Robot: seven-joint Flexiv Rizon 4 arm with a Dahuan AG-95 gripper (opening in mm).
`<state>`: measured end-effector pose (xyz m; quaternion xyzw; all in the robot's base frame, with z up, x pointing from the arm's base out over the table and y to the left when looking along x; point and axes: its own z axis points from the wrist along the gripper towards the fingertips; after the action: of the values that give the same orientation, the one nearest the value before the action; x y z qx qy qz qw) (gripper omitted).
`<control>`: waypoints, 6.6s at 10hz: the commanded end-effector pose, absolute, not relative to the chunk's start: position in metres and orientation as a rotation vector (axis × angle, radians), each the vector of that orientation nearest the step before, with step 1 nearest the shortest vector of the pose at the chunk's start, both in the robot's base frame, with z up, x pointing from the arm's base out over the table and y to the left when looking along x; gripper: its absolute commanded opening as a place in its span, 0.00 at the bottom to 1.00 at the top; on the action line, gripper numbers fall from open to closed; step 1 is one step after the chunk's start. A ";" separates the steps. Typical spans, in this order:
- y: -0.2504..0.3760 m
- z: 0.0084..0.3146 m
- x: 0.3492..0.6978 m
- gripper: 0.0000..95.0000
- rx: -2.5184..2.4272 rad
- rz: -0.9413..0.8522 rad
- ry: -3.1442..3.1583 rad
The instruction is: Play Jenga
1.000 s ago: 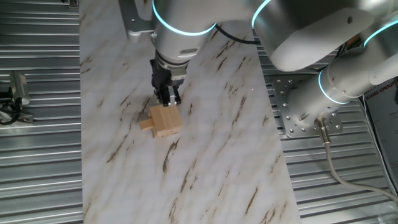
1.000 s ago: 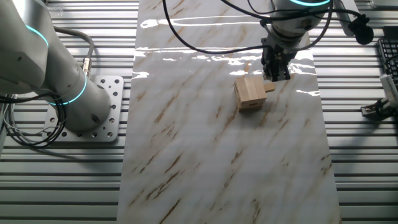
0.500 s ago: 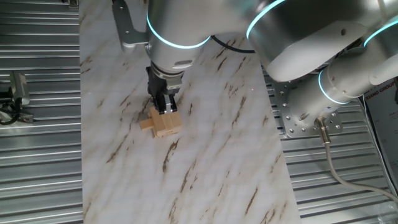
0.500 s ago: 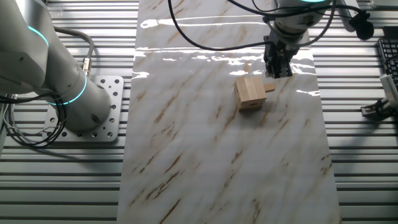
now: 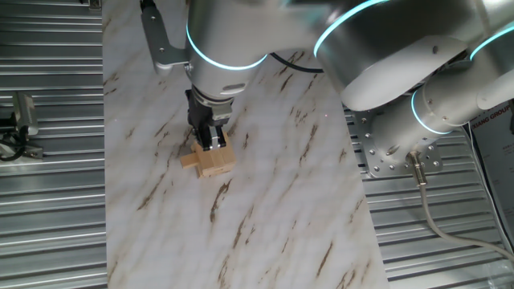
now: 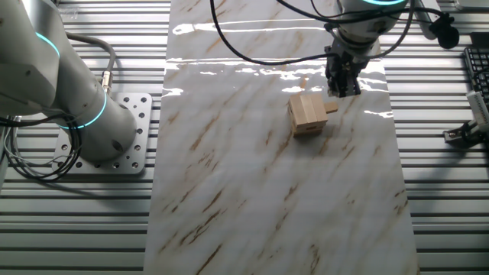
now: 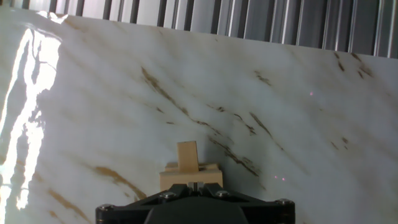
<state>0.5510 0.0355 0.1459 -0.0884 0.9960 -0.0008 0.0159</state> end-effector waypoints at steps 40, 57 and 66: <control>0.046 0.113 0.571 0.20 -0.288 -0.010 3.044; 0.049 0.105 0.574 0.20 -0.287 -0.003 3.040; 0.048 0.095 0.573 0.20 -0.293 -0.003 3.035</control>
<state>0.5732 0.0483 0.0946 -0.0964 0.9942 -0.0005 0.0466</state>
